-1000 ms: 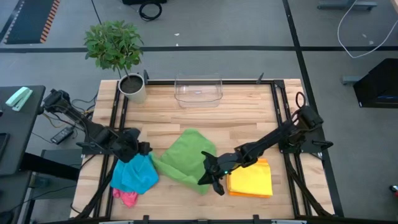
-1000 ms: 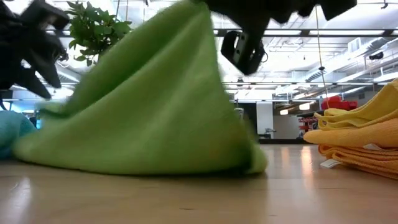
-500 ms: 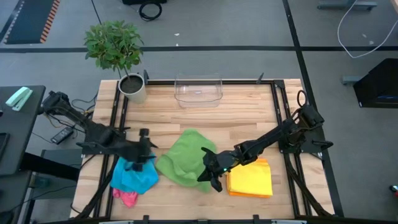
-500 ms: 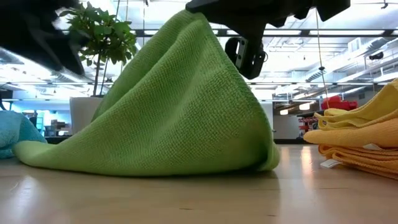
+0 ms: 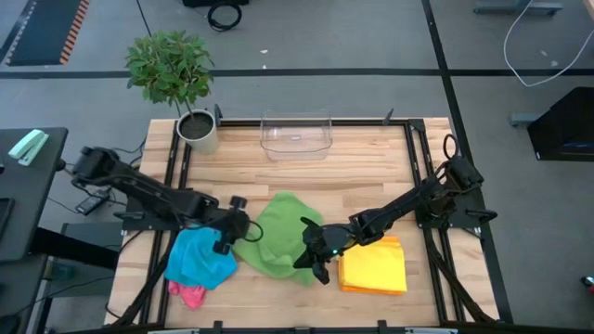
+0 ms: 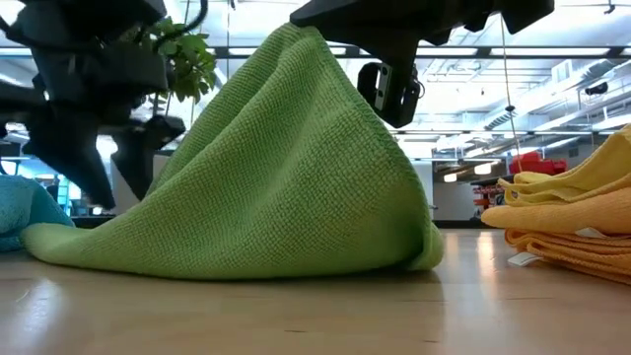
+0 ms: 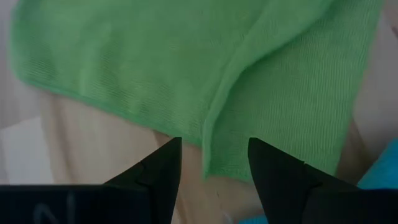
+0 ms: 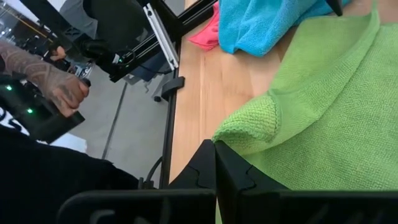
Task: Fold microfiber towels
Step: Fold the green towel on the table
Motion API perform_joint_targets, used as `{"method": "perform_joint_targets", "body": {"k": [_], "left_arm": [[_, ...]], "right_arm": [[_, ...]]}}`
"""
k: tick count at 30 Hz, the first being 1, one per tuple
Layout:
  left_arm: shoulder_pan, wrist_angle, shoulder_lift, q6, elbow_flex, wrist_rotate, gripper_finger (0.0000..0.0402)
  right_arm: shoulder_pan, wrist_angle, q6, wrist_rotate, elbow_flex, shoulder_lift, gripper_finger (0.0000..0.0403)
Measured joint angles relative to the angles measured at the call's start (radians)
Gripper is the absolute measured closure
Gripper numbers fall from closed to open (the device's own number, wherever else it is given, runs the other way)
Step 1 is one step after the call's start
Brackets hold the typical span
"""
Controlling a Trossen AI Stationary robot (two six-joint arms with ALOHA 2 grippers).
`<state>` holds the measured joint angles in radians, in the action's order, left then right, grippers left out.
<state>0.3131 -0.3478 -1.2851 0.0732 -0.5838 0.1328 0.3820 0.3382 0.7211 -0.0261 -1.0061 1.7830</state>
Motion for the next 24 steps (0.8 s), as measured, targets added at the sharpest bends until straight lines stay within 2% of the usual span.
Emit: {"method": "perform_joint_targets", "body": {"k": [7,11,16,22,24], "left_arm": [[-0.036,-0.002,-0.077,0.021,0.000,-0.044,0.0214],[-0.049,-0.002,-0.091,0.018,0.000,-0.068,0.0235],[-0.049,0.010,-0.091,0.017,0.000,-0.073,0.0291],[-0.053,0.024,-0.107,0.013,0.000,-0.070,0.0380],[-0.058,0.030,-0.107,-0.016,0.000,-0.068,0.0392]], "right_arm": [[0.000,0.000,0.000,0.000,-0.001,0.000,0.0403],[0.000,0.000,-0.006,0.000,-0.001,0.000,0.0403],[0.000,0.000,-0.007,0.000,-0.001,0.000,0.0403],[0.000,0.000,-0.010,-0.005,-0.001,0.000,0.0403],[0.000,-0.003,-0.011,-0.005,-0.001,-0.004,0.0403]]}}
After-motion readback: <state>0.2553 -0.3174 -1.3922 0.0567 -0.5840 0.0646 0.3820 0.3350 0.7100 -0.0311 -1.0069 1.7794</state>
